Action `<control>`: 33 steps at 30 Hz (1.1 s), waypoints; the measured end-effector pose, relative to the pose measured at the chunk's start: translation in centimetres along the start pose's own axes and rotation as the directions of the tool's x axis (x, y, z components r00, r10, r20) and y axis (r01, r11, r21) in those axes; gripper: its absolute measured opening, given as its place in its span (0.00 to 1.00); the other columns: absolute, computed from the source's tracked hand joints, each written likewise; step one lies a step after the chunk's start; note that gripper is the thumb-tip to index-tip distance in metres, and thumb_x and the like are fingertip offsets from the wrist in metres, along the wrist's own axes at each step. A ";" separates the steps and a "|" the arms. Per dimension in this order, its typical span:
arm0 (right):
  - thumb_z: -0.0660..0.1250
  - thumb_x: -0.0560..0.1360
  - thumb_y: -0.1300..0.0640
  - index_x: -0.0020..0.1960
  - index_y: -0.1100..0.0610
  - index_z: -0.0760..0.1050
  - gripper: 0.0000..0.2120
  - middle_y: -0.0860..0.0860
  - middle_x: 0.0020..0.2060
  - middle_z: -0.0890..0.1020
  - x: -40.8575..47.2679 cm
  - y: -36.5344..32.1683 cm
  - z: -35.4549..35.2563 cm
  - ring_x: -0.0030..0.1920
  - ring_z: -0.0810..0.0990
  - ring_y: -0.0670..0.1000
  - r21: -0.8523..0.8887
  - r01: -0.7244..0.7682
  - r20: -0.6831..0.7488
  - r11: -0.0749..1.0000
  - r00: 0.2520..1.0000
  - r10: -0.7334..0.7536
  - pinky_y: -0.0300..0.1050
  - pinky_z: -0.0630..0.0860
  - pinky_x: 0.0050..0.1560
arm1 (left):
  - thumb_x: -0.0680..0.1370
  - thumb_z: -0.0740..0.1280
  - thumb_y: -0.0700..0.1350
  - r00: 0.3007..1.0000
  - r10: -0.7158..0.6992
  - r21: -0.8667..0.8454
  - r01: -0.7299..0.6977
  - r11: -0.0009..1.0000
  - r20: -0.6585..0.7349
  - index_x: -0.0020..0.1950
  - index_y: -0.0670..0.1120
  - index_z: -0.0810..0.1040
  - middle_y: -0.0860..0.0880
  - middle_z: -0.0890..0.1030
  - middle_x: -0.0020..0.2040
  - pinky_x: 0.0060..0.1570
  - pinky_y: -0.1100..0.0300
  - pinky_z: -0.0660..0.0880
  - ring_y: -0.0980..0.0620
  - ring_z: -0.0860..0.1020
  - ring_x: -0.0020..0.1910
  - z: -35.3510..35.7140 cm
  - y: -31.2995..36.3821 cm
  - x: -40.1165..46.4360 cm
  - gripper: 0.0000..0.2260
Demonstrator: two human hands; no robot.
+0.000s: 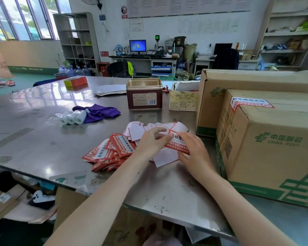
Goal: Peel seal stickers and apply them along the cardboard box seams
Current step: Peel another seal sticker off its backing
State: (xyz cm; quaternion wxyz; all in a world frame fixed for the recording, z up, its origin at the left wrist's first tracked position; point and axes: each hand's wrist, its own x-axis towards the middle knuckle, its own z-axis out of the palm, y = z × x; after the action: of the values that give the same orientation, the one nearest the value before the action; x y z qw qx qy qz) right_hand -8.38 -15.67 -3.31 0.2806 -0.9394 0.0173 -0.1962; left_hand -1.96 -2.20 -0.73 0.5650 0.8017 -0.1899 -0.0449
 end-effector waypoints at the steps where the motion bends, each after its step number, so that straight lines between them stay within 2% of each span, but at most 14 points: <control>1: 0.65 0.75 0.60 0.70 0.52 0.64 0.25 0.49 0.69 0.68 0.0 0.2 0.2 0.70 0.61 0.49 -0.019 0.032 0.007 0.999 0.999 -0.031 0.43 0.58 0.70 | 0.76 0.68 0.47 1.000 -0.007 -0.076 0.009 0.997 0.021 0.59 0.43 0.78 0.45 0.84 0.50 0.50 0.60 0.78 0.51 0.82 0.47 0.4 -0.4 0.1 0.14; 3: 0.65 0.75 0.61 0.70 0.52 0.65 0.25 0.49 0.71 0.65 0.3 0.6 0.4 0.72 0.60 0.50 -0.005 0.058 -0.006 0.998 0.998 -0.058 0.39 0.56 0.69 | 0.75 0.69 0.44 1.000 0.015 -0.142 -0.012 0.990 0.018 0.53 0.43 0.80 0.46 0.84 0.47 0.47 0.64 0.78 0.52 0.83 0.44 0.8 -0.9 0.5 0.09; 6: 0.67 0.75 0.59 0.72 0.52 0.62 0.28 0.48 0.73 0.58 0.5 0.9 0.2 0.70 0.61 0.47 0.108 -0.016 -0.097 0.994 0.995 0.027 0.29 0.58 0.62 | 0.75 0.69 0.42 0.995 -0.029 -0.263 0.003 0.965 -0.098 0.52 0.42 0.80 0.45 0.84 0.48 0.46 0.64 0.79 0.50 0.83 0.46 1.2 -1.7 0.9 0.07; 8: 0.68 0.74 0.57 0.71 0.49 0.62 0.28 0.47 0.70 0.63 0.6 0.7 0.0 0.62 0.65 0.42 0.248 -0.063 -0.117 0.967 0.989 0.094 0.21 0.62 0.53 | 0.75 0.68 0.41 0.986 -0.053 -0.363 -0.008 0.932 -0.157 0.51 0.41 0.80 0.44 0.84 0.48 0.48 0.59 0.80 0.47 0.83 0.47 0.9 -2.0 1.1 0.06; 10: 0.67 0.75 0.56 0.69 0.48 0.64 0.25 0.46 0.62 0.71 0.7 0.7 -0.1 0.55 0.71 0.42 0.428 -0.105 -0.099 0.898 0.982 0.162 0.24 0.69 0.42 | 0.75 0.68 0.42 0.983 -0.044 -0.346 -0.020 0.938 -0.177 0.48 0.44 0.80 0.45 0.85 0.47 0.49 0.58 0.80 0.49 0.84 0.46 0.9 -2.0 1.1 0.03; 12: 0.65 0.76 0.58 0.67 0.50 0.66 0.20 0.46 0.56 0.75 0.8 1.0 -0.1 0.52 0.76 0.44 0.533 -0.141 -0.085 0.834 0.972 0.219 0.28 0.74 0.39 | 0.75 0.69 0.44 0.988 -0.024 -0.262 -0.017 0.965 -0.153 0.48 0.45 0.80 0.48 0.85 0.47 0.48 0.61 0.80 0.52 0.84 0.45 1.1 -1.8 0.7 0.04; 14: 0.62 0.78 0.61 0.64 0.52 0.68 0.16 0.48 0.54 0.77 0.8 1.5 0.1 0.50 0.77 0.46 0.505 -0.127 -0.128 0.854 0.967 0.220 0.26 0.72 0.39 | 0.75 0.69 0.45 0.994 -0.010 -0.223 -0.015 0.975 -0.112 0.49 0.45 0.80 0.50 0.85 0.47 0.47 0.63 0.79 0.54 0.84 0.44 1.2 -1.7 0.4 0.06; 18: 0.57 0.80 0.62 0.65 0.53 0.69 0.15 0.50 0.59 0.76 0.9 2.3 0.4 0.52 0.73 0.45 0.401 -0.107 -0.217 0.910 0.954 0.208 0.28 0.68 0.44 | 0.78 0.64 0.46 0.997 0.011 -0.118 -0.020 0.993 -0.077 0.49 0.48 0.79 0.51 0.84 0.44 0.38 0.71 0.77 0.58 0.82 0.39 1.4 -1.5 -0.3 0.05; 21: 0.55 0.80 0.63 0.65 0.54 0.70 0.15 0.51 0.57 0.73 0.9 2.8 0.0 0.49 0.70 0.44 0.380 -0.112 -0.281 0.918 0.932 0.230 0.18 0.66 0.36 | 0.80 0.61 0.46 1.000 0.013 -0.090 -0.013 0.996 -0.004 0.49 0.48 0.80 0.50 0.85 0.44 0.39 0.67 0.76 0.58 0.81 0.38 1.5 -1.5 -0.4 0.08; 23: 0.54 0.80 0.63 0.65 0.55 0.70 0.16 0.53 0.57 0.72 0.9 3.0 -0.1 0.48 0.69 0.44 0.374 -0.125 -0.299 0.919 0.922 0.246 0.18 0.64 0.37 | 0.79 0.62 0.45 0.998 0.007 -0.096 -0.001 0.995 0.060 0.48 0.48 0.81 0.51 0.85 0.44 0.38 0.65 0.73 0.57 0.80 0.37 1.4 -1.5 -0.5 0.08; 26: 0.56 0.80 0.62 0.69 0.55 0.67 0.18 0.56 0.61 0.70 0.7 3.0 0.0 0.51 0.68 0.45 0.362 -0.163 -0.276 0.918 0.921 0.273 0.24 0.60 0.43 | 0.78 0.65 0.44 0.994 -0.019 -0.125 0.033 0.992 0.109 0.46 0.49 0.83 0.51 0.84 0.42 0.33 0.67 0.70 0.58 0.77 0.35 1.2 -1.5 -0.7 0.07; 28: 0.59 0.79 0.60 0.71 0.53 0.63 0.21 0.54 0.65 0.65 0.5 2.7 0.0 0.57 0.67 0.44 0.351 -0.170 -0.242 0.921 0.933 0.264 0.21 0.57 0.45 | 0.78 0.65 0.43 0.995 -0.035 -0.129 0.047 0.990 0.094 0.46 0.49 0.83 0.52 0.84 0.41 0.31 0.68 0.70 0.58 0.77 0.34 1.3 -1.5 -0.7 0.07; 31: 0.63 0.77 0.58 0.71 0.52 0.64 0.23 0.50 0.70 0.61 0.2 1.6 -0.1 0.65 0.64 0.44 0.261 -0.081 -0.218 0.962 0.966 0.140 0.15 0.55 0.51 | 0.78 0.64 0.40 0.999 -0.018 -0.220 0.028 0.975 0.045 0.46 0.46 0.83 0.50 0.85 0.41 0.34 0.66 0.71 0.58 0.77 0.34 1.3 -1.4 -0.7 0.08; 33: 0.65 0.76 0.56 0.70 0.52 0.66 0.22 0.47 0.71 0.62 -0.1 0.8 0.0 0.69 0.64 0.46 0.168 -0.033 -0.139 0.985 0.989 0.057 0.28 0.59 0.60 | 0.78 0.64 0.39 0.999 -0.008 -0.262 0.021 0.965 0.053 0.45 0.45 0.83 0.48 0.84 0.40 0.36 0.64 0.71 0.57 0.77 0.35 1.3 -1.4 -0.7 0.08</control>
State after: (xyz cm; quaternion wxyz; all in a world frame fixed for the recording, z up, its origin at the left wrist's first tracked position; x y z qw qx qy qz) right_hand -8.38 -16.38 -3.76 0.3599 -0.8958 0.0421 -0.2575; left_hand -2.68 -2.69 -2.55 0.6607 0.7198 -0.1909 -0.0945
